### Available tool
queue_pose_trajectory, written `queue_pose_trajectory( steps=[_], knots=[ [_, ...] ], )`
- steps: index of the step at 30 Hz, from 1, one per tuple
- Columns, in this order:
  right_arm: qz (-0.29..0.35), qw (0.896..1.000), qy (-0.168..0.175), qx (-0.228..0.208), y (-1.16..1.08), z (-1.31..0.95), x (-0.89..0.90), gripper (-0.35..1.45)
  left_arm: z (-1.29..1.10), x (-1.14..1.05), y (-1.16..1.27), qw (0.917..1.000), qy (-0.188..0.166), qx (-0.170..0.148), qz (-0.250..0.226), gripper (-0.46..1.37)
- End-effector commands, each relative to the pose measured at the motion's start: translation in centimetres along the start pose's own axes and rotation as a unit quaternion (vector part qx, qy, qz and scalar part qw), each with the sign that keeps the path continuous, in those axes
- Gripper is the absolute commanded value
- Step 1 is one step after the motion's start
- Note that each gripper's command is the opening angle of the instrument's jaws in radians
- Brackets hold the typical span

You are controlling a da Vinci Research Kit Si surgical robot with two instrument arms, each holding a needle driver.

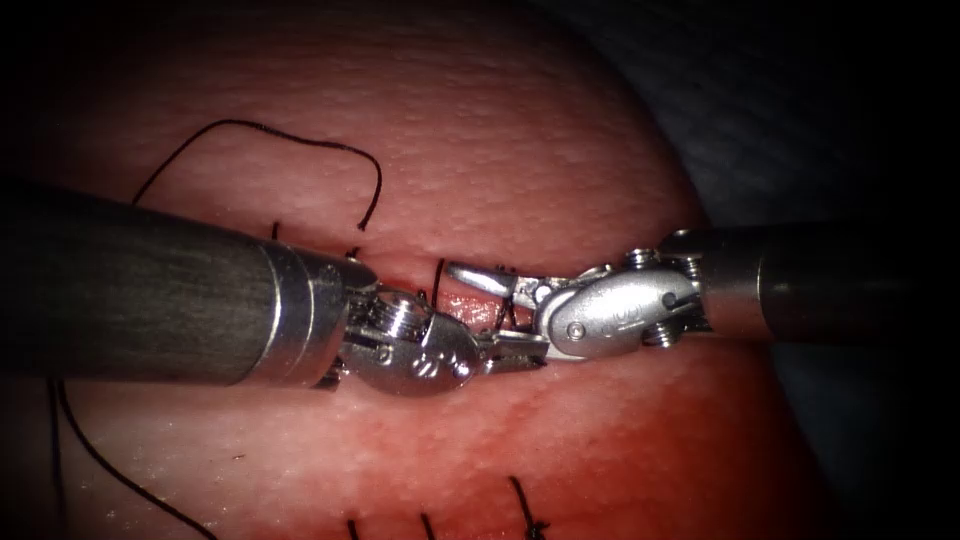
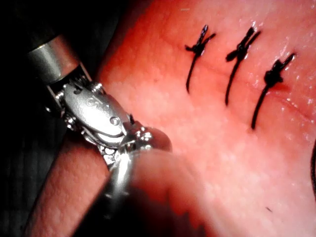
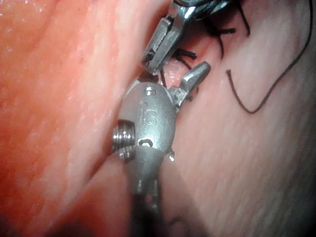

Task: Wound Closure
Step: With the right jaws, snip the suture tail.

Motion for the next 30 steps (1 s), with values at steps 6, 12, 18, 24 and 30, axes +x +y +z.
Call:
queue_pose_trajectory(
  steps=[6,12,18,24,30],
  knots=[
    [0.0,1.0,0.0,-0.001,0.0,0.01,0.0,1.14,0.0,0.0,0.01,1.0,0.0,-0.002,0.0,-0.35],
    [0.003,1.0,0.001,-0.005,-0.03,0.06,0.01,1.12,0.02,0.02,0.01,1.0,0.0,-0.001,0.0,-0.35],
    [0.02,1.0,0.0,-0.003,-0.04,0.1,0.01,1.01,0.02,0.03,0.02,1.0,0.001,-0.002,0.001,-0.35],
    [0.037,0.999,0.01,0.006,-0.08,0.08,0.01,-0.35,0.02,0.03,0.02,1.0,0.001,-0.001,0.001,-0.35],
    [0.052,0.999,-0.006,-0.002,-0.05,0.06,-0.01,-0.35,0.03,0.03,0.04,1.0,0.001,-0.001,0.002,-0.35]
  ],
)
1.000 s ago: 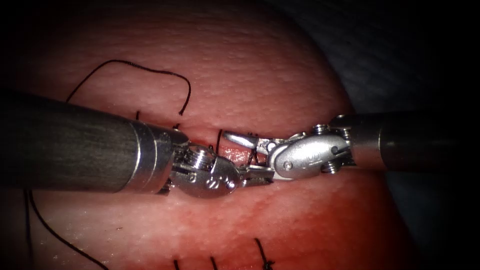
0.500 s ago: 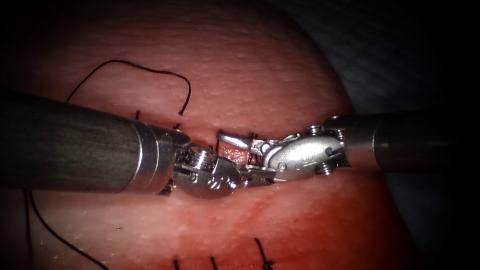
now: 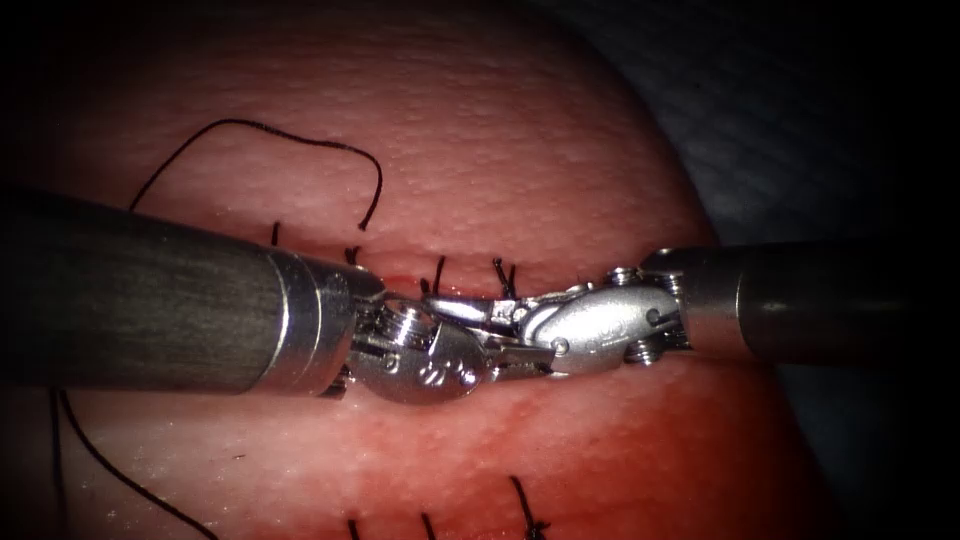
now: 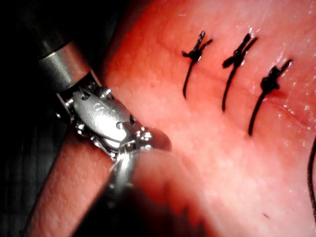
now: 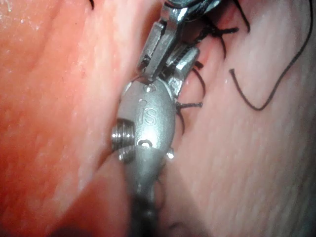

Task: Wound Closure
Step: With the right jaws, snip the suture tail, then place the off-cut suture onto the skin.

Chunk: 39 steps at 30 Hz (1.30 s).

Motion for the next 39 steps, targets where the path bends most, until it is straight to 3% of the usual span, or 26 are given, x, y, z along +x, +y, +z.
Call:
queue_pose_trajectory(
  steps=[1,6,7,8,9,11,20,27,32,37,39],
  knots=[
    [0.0,1.0,-0.001,0.0,0.01,-0.02,0.01,-0.35,0.0,0.0,0.0,1.0,0.0,-0.002,0.0,-0.35],
    [0.004,1.0,-0.002,0.0,0.05,-0.06,0.02,-0.35,-0.02,-0.01,0.01,1.0,0.0,-0.002,0.001,-0.35],
    [0.005,1.0,-0.004,-0.002,0.07,-0.06,0.02,-0.2,-0.02,-0.01,0.01,1.0,0.001,-0.002,0.001,-0.35],
    [0.006,1.0,-0.005,-0.003,0.08,-0.07,0.03,0.3,-0.03,-0.01,0.02,1.0,0.001,-0.002,0.001,-0.35],
    [0.006,1.0,-0.014,-0.01,0.1,-0.09,0.04,0.92,-0.05,-0.02,0.04,1.0,0.001,-0.003,0.002,-0.35],
    [0.008,0.999,-0.026,-0.018,0.13,-0.12,0.05,1.22,-0.07,-0.02,0.06,1.0,0.002,-0.004,0.003,-0.35],
    [0.015,0.999,-0.036,-0.007,0.27,-0.46,0.09,1.31,-0.29,-0.02,0.21,0.9998,0.012,0.006,0.012,-0.35],
    [0.02,0.999,-0.041,0.0,0.36,-0.69,0.16,1.27,-0.56,-0.17,0.41,0.9998,0.021,-0.003,-0.006,-0.35],
    [0.021,0.999,-0.044,-0.002,0.38,-0.75,0.17,1.26,-0.7,-0.35,0.53,0.9963,0.033,-0.015,-0.078,-0.35],
    [0.021,0.999,-0.045,-0.003,0.39,-0.75,0.16,1.25,-0.83,-0.56,0.62,0.9811,0.073,-0.05,-0.172,-0.35],
    [0.021,0.999,-0.045,-0.003,0.39,-0.75,0.16,1.25,-0.85,-0.66,0.67,0.9702,0.087,-0.068,-0.216,-0.31]
  ],
)
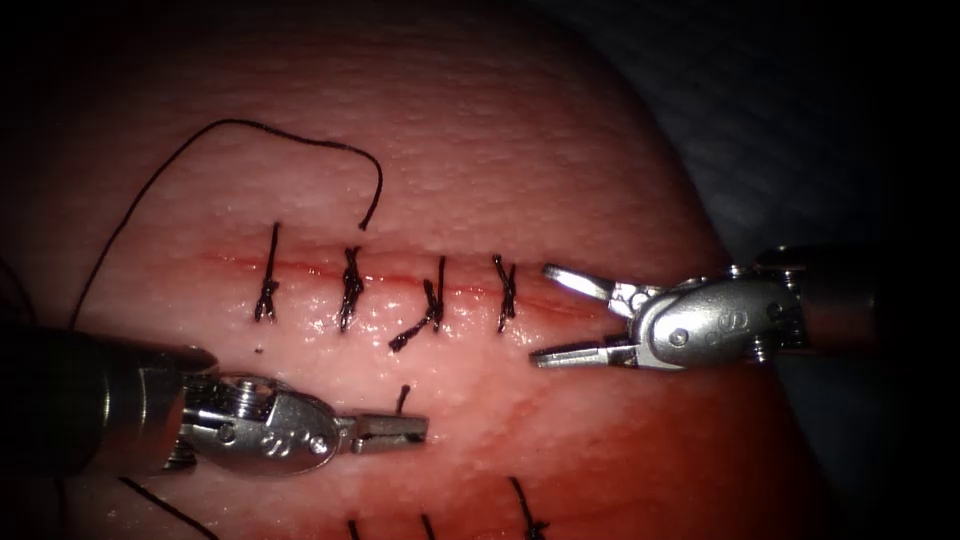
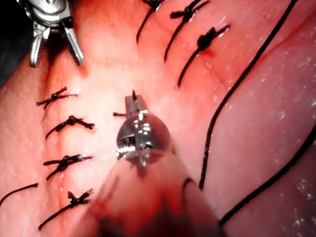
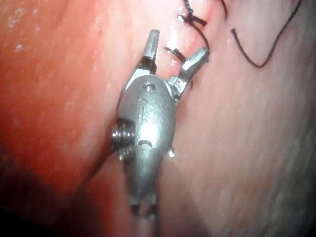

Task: Wound Closure
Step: Place the off-cut suture onto the skin.

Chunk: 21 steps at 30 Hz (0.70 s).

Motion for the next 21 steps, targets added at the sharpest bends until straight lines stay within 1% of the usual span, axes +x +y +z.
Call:
queue_pose_trajectory(
  steps=[1,2,4,5,6,8,11,12,13,15,16,21],
  knots=[
    [0.0,1.0,0.0,0.003,0.0,0.0,0.0,1.25,0.01,-0.05,0.03,0.9996,0.004,-0.013,-0.025,-0.19],
    [0.0,1.0,-0.002,0.004,0.0,0.0,0.0,1.25,0.01,-0.11,0.03,0.998,0.008,-0.021,-0.06,0.24],
    [0.0,1.0,-0.007,0.002,0.0,0.0,0.0,1.25,0.01,-0.18,0.04,0.9963,0.012,-0.028,-0.08,0.86],
    [0.0,1.0,-0.011,0.0,0.0,-0.01,0.0,1.25,0.0,-0.22,0.05,0.9952,0.014,-0.032,-0.091,1.08],
    [0.0,1.0,-0.012,-0.001,0.0,-0.01,0.0,1.25,0.0,-0.24,0.07,0.9943,0.015,-0.035,-0.1,1.15],
    [0.0,1.0,-0.015,-0.004,0.01,-0.03,0.0,1.25,-0.01,-0.27,0.09,0.9932,0.016,-0.038,-0.109,1.22],
    [0.0,1.0,-0.023,-0.011,0.02,-0.05,0.0,1.26,-0.07,-0.3,0.13,0.993,0.018,-0.045,-0.108,1.22],
    [0.0,1.0,-0.025,-0.013,0.03,-0.06,0.0,1.26,-0.13,-0.33,0.14,0.993,0.019,-0.048,-0.106,1.21],
    [0.0,1.0,-0.026,-0.013,0.03,-0.07,0.0,1.26,-0.17,-0.35,0.15,0.993,0.015,-0.044,-0.108,1.21],
    [0.0,1.0,-0.026,-0.013,0.04,-0.08,0.0,1.26,-0.25,-0.38,0.14,0.9938,0.005,-0.033,-0.107,1.22],
    [0.001,1.0,-0.026,-0.013,0.04,-0.09,0.01,1.26,-0.34,-0.42,0.14,0.9935,-0.002,-0.025,-0.111,1.2],
    [0.002,1.0,-0.028,-0.012,0.04,-0.09,0.04,1.26,-0.63,-0.57,0.13,0.9904,-0.006,-0.032,-0.135,1.18]
  ],
)
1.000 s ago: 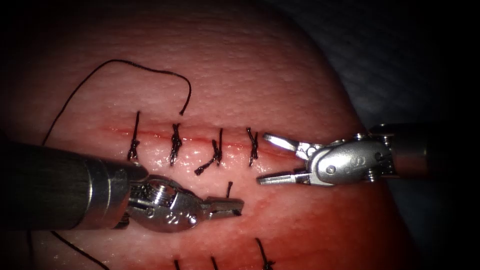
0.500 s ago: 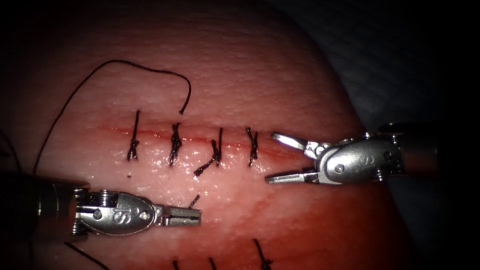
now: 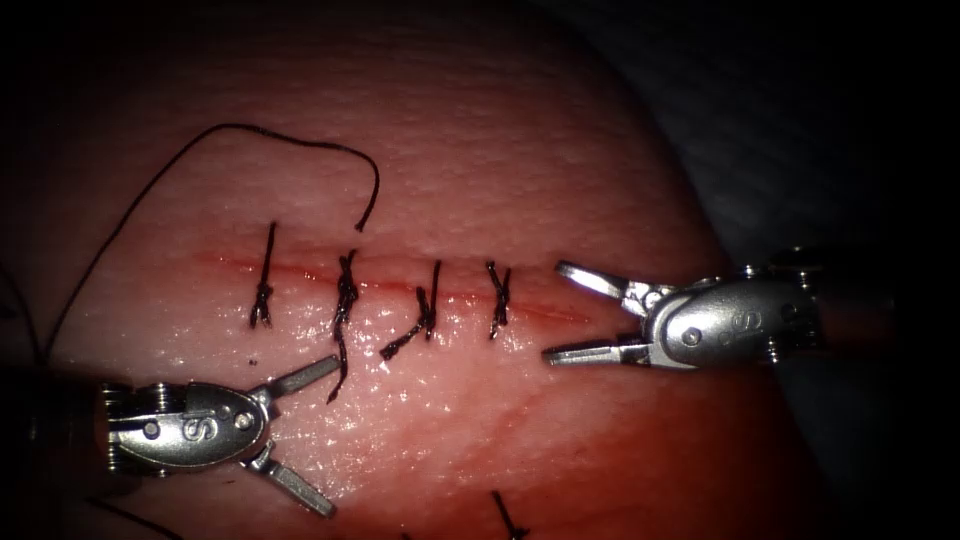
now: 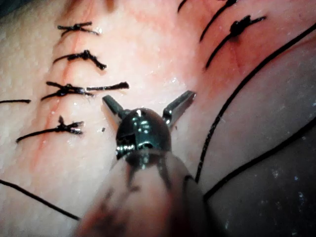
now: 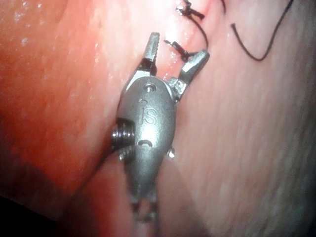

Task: Wound Closure
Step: Place the off-cut suture onto the skin, then wound closure complete

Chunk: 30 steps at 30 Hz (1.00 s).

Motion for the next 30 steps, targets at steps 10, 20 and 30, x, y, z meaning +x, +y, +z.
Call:
queue_pose_trajectory(
  steps=[10,20,30],
  knots=[
    [0.004,1.0,-0.001,0.0,0.0,0.01,0.02,1.25,-0.51,-0.22,-0.13,0.9986,-0.024,0.026,-0.04,1.1],
    [0.016,1.0,-0.009,0.004,-0.02,0.02,0.05,1.25,-0.56,0.61,-0.3,0.9937,0.067,0.086,0.025,0.55],
    [0.063,0.997,-0.034,0.003,-0.04,-0.07,0.36,1.25,-0.49,1.26,-0.36,0.9914,0.078,0.089,0.057,0.54]
  ],
)
